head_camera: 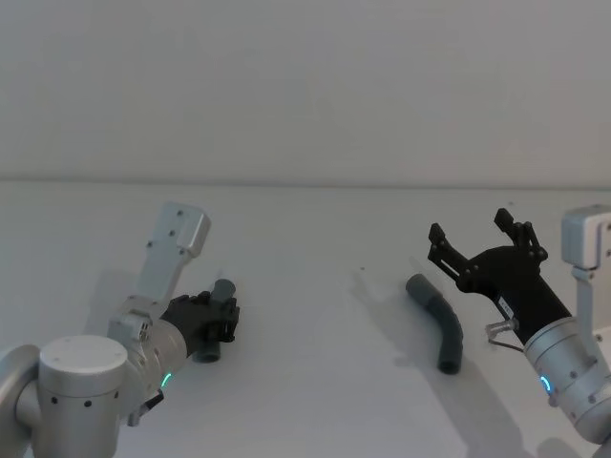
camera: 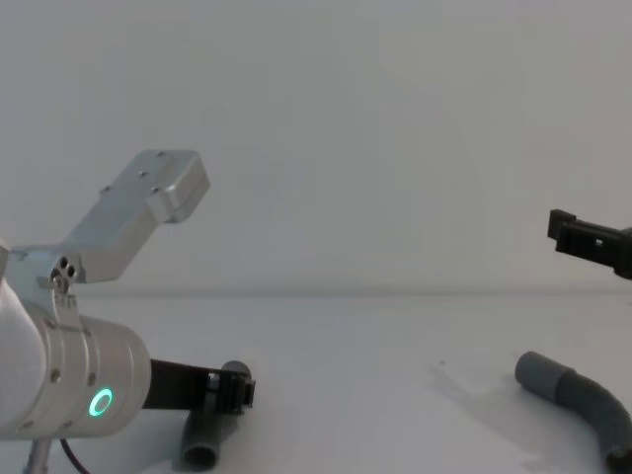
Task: Use both hands to pick up one end of the pipe from the table, align the ends, and insert them.
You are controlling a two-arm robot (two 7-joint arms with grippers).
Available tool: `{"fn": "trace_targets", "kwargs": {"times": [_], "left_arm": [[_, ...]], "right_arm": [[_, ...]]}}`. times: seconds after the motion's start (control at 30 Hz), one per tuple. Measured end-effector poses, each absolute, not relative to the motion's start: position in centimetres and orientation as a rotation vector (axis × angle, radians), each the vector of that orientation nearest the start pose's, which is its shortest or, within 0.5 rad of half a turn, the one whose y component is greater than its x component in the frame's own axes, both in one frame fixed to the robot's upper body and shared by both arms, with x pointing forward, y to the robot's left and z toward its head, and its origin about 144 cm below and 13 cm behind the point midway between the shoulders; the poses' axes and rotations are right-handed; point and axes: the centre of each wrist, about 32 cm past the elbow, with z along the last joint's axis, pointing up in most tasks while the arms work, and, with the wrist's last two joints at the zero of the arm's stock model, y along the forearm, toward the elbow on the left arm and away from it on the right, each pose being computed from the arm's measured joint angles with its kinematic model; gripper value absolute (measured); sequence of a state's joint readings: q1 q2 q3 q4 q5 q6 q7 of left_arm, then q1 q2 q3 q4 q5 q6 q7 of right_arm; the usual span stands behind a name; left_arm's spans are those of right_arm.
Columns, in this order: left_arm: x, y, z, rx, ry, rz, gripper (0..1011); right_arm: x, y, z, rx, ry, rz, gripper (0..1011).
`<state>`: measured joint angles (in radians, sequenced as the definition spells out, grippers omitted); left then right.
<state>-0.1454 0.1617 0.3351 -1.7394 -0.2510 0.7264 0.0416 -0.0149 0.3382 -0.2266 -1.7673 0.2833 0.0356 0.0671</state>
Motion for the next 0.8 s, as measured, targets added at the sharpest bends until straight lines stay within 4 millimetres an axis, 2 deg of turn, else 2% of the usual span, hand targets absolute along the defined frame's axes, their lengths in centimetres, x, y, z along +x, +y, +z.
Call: {"fn": "trace_targets", "kwargs": {"times": [0.43,0.8], "left_arm": [[47.2,16.1,122.2,0.400,0.314,1.200,352],[47.2,16.1,122.2,0.400,0.314,1.200,352]], "right_arm": [[44.1,-23.4,119.3,-0.100,-0.082,-1.204,1004],[43.9,-22.9,120.1,-0.244,-0.004,-1.207,1004]]}}
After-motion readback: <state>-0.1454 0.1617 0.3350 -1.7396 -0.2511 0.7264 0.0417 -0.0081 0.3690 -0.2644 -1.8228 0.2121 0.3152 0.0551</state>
